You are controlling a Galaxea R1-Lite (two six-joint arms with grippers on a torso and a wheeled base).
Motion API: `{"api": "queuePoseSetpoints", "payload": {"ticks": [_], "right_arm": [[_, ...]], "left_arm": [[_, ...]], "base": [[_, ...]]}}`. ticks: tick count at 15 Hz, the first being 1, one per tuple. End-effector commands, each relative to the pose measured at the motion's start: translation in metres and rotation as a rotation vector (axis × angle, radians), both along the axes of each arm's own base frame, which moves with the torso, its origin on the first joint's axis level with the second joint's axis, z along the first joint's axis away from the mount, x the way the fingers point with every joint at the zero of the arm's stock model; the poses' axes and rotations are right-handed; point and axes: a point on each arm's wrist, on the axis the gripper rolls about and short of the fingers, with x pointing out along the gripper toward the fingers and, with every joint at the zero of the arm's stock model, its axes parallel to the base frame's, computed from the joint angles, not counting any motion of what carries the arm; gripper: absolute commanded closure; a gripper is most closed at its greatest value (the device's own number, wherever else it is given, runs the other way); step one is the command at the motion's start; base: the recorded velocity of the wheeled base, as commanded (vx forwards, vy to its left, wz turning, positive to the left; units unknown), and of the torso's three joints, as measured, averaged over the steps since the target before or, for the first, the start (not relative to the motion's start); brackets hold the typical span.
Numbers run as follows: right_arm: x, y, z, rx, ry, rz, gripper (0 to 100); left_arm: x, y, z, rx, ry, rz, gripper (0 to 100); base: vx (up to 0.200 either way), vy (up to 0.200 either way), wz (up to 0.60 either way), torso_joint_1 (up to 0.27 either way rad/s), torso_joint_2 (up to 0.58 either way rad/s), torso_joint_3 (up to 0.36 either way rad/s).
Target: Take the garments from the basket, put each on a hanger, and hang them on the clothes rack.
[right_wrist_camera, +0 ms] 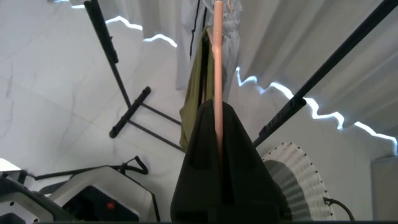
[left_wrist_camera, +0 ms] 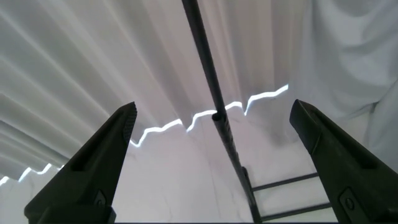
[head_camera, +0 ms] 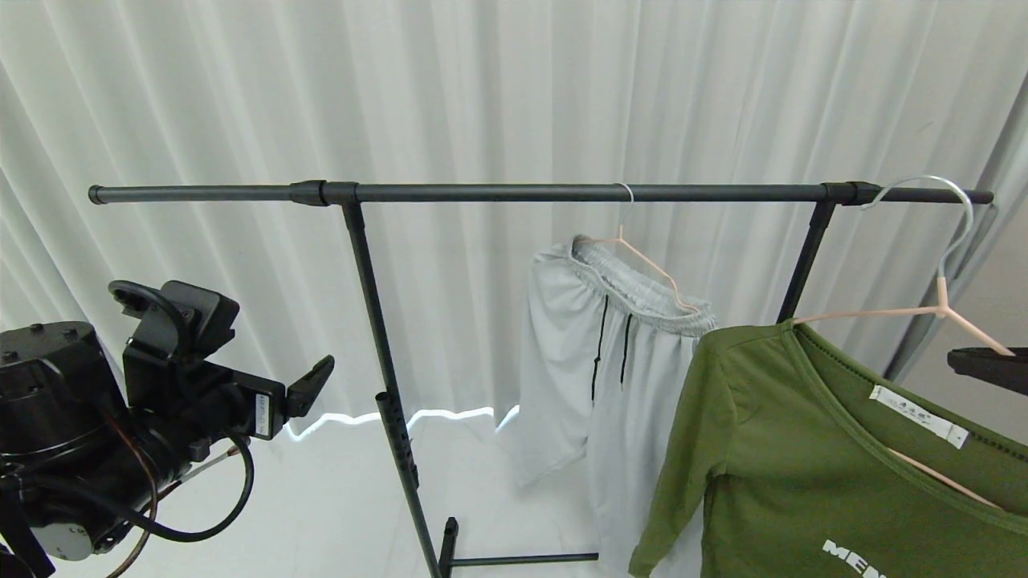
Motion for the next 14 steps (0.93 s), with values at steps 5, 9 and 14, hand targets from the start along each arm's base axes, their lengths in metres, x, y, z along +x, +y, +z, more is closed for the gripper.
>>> {"api": "queuePoseSetpoints", "payload": {"ticks": [5,9,14], "right_arm": [[0.0022,0.0007,-0.0003,-0.002,0.005,0.001,100],[0.0014,0.0004,0.0009,-0.001,-0.001,-0.002,100],[-0.0017,-0.0082,0.0035,0.001,-0.016,-0.074,100]], "left_arm": [[0.0016,0.0,-0.0018,0.001,0.005,0.002,0],[0.0021,0.0,-0.0025,0.002,0.008,0.002,0],[0.0048,-0.0007,-0.0049,0.003,0.018,0.0,0]], "base": [[0.0,-0.2,0.0,0.002,0.0,0.003],[0.0,0.0,0.0,0.0,0.0,0.0],[0.0,0.0,0.0,0.0,0.0,0.0]]}}
